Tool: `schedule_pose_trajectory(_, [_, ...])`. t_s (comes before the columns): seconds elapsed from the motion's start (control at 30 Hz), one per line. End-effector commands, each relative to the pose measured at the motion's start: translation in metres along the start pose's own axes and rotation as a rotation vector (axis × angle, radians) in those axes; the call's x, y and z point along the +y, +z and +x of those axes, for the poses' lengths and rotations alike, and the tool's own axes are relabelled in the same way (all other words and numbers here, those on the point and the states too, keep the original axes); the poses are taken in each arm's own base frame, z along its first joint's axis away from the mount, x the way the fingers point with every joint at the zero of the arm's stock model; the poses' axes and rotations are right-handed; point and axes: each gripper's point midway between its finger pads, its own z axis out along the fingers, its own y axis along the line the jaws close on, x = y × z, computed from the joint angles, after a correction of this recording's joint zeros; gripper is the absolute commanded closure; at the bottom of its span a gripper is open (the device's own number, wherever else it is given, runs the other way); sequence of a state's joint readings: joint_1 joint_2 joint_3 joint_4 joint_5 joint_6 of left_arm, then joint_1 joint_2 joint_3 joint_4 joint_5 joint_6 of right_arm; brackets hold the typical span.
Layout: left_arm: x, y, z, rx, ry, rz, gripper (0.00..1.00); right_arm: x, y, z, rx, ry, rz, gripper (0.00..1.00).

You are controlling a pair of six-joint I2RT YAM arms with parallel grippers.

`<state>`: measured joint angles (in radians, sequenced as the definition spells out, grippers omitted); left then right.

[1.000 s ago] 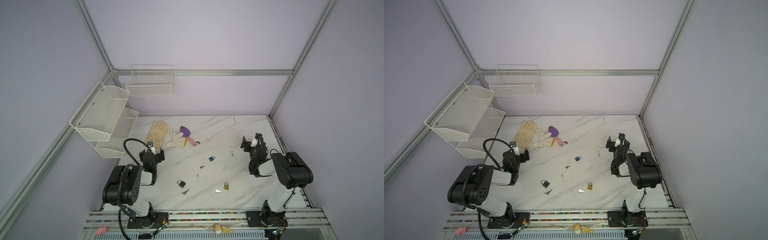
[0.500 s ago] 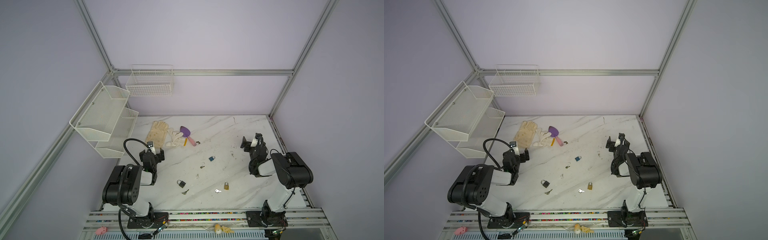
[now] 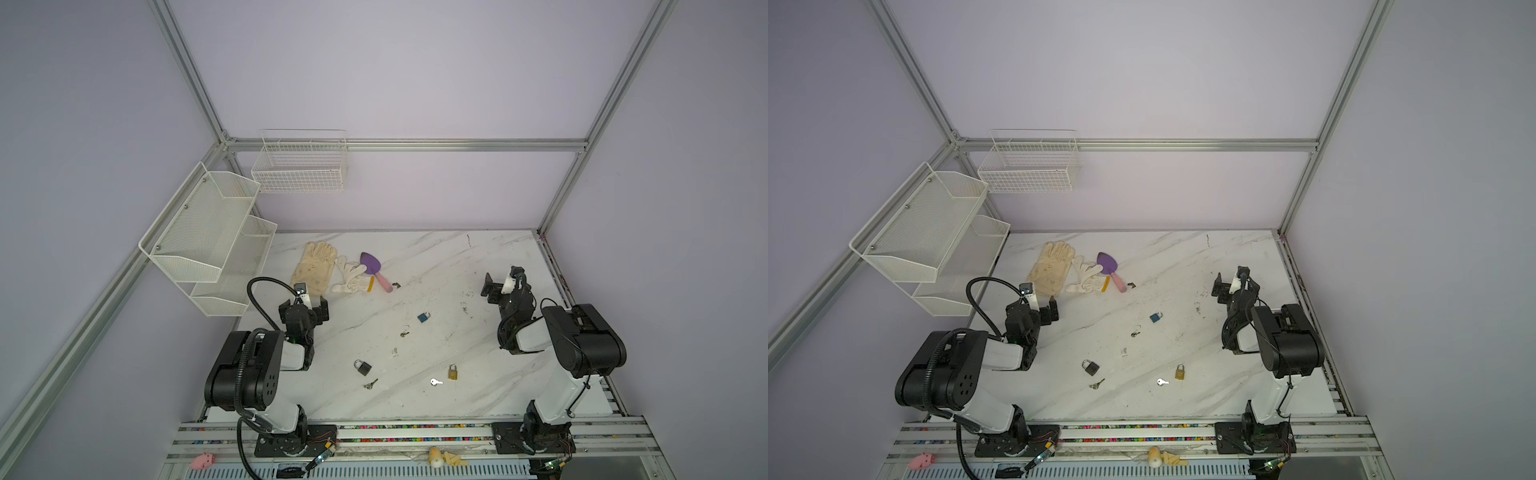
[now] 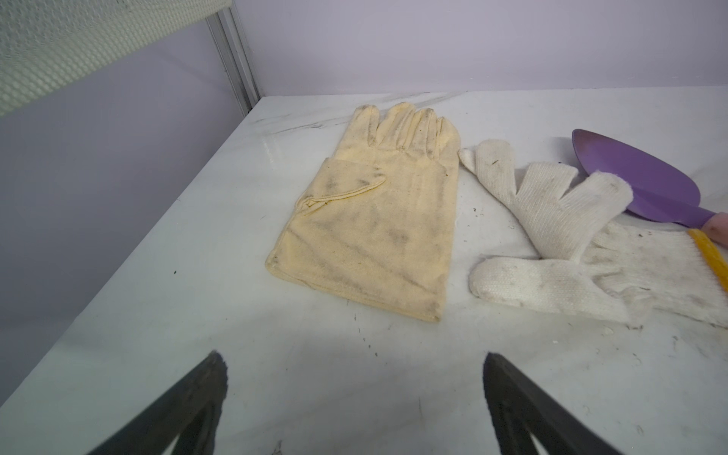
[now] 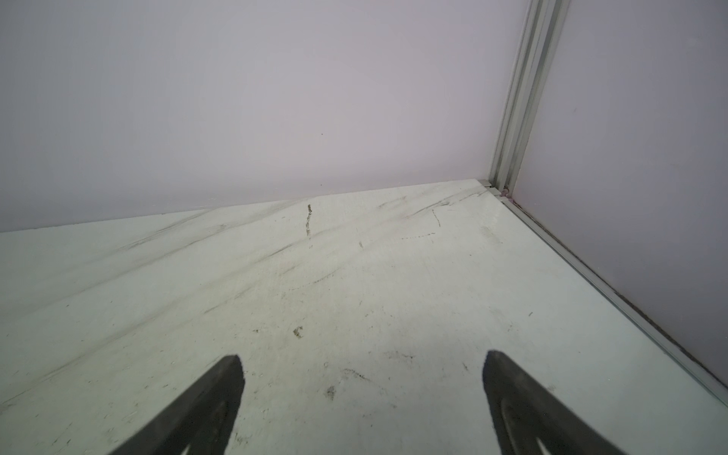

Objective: Unlock with the key

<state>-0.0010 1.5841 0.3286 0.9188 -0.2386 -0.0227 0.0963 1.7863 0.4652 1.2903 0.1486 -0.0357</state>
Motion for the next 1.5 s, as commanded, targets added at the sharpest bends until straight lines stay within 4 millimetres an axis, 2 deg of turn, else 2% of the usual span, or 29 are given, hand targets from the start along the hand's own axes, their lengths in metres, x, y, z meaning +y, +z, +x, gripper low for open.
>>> schedule_pose_trajectory(0.0, [0.002,0.003,-0.035,-0.104,-0.024,-0.006,0.00,-0.002,-0.001,-0.017,-0.061,-0.009,0.007,0.03])
schedule_pose_trajectory(0.23, [0.005,-0.018,-0.051,-0.140,-0.036,0.006,0.00,-0.010,-0.008,-0.034,-0.088,0.019,0.053,0.02])
schedule_pose_trajectory(0.27, [0.007,-0.024,-0.061,-0.162,-0.046,0.004,0.00,-0.010,-0.007,-0.036,-0.082,0.019,0.053,0.02])
schedule_pose_trajectory(0.43, [0.006,-0.044,-0.076,-0.157,-0.116,0.043,0.00,-0.015,-0.007,-0.055,-0.041,0.066,0.095,0.02])
schedule_pose_trajectory(0.5, [0.005,-0.053,-0.083,-0.148,-0.170,0.068,0.00,-0.023,-0.006,-0.063,-0.014,0.160,0.148,0.02])
schedule_pose_trajectory(0.63, [0.009,-0.067,-0.099,-0.116,-0.312,0.074,0.00,-0.024,-0.011,-0.082,-0.013,0.288,0.162,0.02])
schedule_pose_trajectory(0.7, [0.017,-0.076,-0.109,-0.116,-0.417,0.048,0.00,-0.038,-0.018,-0.078,0.016,0.444,0.255,0.03])
schedule_pose_trajectory(0.77, [0.027,-0.085,-0.110,-0.105,-0.532,0.008,0.00,-0.043,-0.024,-0.064,0.067,0.586,0.304,0.02])
schedule_pose_trajectory(0.87, [0.036,-0.094,-0.105,-0.120,-0.676,-0.017,0.00,-0.027,-0.032,-0.069,0.097,0.622,0.199,0.03])
schedule_pose_trajectory(0.93, [0.029,-0.098,-0.108,-0.116,-0.688,0.033,0.00,-0.025,-0.035,-0.067,0.132,0.623,0.197,0.02])
schedule_pose_trajectory(1.03, [0.021,-0.102,-0.103,-0.042,-0.692,0.067,0.00,-0.005,-0.032,-0.066,0.217,0.602,0.121,0.02])
schedule_pose_trajectory(1.1, [0.008,-0.106,-0.104,-0.003,-0.655,0.139,0.00,0.009,-0.031,-0.061,0.289,0.589,0.091,0.02])
schedule_pose_trajectory(1.3, [-0.023,-0.127,-0.100,0.094,-0.670,0.318,0.00,0.081,-0.045,-0.049,0.466,0.497,-0.060,0.02])
schedule_pose_trajectory(1.47, [-0.037,-0.147,-0.090,0.171,-0.703,0.400,0.00,0.156,-0.080,-0.041,0.584,0.401,-0.215,0.02])
